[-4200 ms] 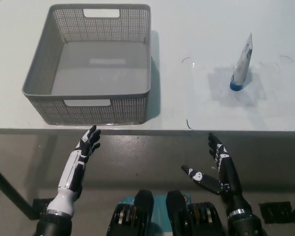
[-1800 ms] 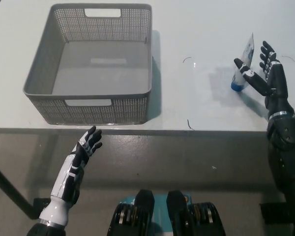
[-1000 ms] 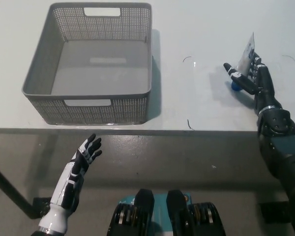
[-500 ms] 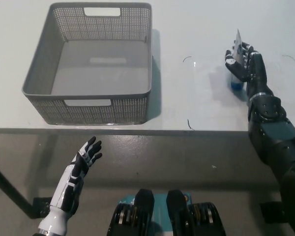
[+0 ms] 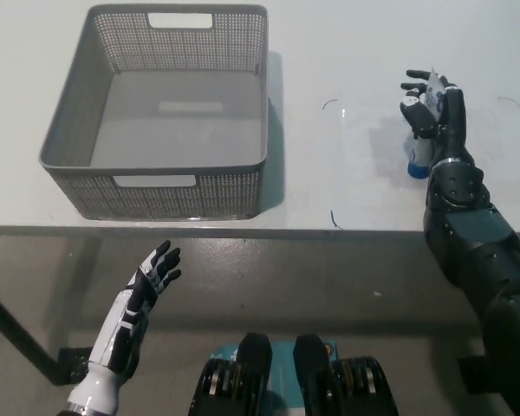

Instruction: Use the right hand to pick up a shampoo and place it into a container on the left side

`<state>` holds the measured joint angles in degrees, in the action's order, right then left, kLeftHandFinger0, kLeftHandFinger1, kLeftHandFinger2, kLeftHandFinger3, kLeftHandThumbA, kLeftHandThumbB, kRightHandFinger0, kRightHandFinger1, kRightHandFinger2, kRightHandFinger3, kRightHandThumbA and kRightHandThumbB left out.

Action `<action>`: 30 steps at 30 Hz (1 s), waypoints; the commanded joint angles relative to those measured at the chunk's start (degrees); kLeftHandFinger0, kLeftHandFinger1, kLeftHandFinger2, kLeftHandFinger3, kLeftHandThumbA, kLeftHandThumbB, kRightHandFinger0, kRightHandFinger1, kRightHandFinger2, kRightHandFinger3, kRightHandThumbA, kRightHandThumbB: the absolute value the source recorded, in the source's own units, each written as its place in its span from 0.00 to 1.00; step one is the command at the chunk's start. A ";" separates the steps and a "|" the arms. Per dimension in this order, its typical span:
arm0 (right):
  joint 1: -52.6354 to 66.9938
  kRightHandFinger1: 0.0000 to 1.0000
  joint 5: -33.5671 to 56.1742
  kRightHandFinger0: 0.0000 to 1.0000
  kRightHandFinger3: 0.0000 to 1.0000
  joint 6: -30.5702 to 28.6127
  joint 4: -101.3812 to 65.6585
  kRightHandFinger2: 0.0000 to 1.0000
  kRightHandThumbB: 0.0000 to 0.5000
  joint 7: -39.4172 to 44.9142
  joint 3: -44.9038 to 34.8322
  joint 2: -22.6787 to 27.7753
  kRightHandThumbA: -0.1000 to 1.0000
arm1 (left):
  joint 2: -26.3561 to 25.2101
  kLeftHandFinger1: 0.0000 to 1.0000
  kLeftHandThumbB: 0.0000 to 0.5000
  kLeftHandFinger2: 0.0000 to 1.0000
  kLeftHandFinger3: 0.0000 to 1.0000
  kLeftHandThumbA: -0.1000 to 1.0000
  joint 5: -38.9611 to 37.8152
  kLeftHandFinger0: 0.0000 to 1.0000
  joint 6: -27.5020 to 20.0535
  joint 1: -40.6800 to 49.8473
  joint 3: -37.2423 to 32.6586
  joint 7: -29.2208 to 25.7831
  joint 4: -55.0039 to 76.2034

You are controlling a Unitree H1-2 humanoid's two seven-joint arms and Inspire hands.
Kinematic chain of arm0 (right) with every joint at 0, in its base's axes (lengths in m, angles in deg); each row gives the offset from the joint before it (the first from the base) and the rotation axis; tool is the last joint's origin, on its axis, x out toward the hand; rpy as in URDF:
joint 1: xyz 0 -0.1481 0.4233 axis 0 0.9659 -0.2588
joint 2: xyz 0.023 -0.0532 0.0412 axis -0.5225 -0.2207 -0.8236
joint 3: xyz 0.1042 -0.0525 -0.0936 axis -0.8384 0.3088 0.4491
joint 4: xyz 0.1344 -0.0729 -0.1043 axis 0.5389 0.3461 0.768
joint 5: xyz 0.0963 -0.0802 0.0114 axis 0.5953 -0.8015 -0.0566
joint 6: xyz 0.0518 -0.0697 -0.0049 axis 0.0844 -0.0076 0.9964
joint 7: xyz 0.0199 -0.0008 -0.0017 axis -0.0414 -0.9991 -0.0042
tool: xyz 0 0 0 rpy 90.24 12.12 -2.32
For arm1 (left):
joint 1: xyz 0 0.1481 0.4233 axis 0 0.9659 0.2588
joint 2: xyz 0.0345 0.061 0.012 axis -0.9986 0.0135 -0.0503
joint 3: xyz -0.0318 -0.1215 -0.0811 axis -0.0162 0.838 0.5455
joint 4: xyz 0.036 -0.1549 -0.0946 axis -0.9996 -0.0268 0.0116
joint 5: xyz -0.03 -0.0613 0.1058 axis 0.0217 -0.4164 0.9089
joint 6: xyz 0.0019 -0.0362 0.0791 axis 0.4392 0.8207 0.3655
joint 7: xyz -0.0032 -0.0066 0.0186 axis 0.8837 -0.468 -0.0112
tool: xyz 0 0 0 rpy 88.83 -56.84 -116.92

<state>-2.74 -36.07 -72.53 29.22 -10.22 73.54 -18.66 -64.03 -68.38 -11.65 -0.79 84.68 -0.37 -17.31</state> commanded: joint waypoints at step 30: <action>-14.02 0.19 1.36 0.00 0.48 1.86 -29.05 0.54 0.27 4.91 5.97 -12.65 0.00 | -0.79 1.00 0.00 1.00 1.00 1.00 -0.50 1.00 -0.44 -1.80 -0.18 0.83 -0.15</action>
<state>-10.62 -34.81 -70.40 -0.13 -7.68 78.47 -29.80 -64.14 -68.37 -11.53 -1.49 84.69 -0.28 -18.11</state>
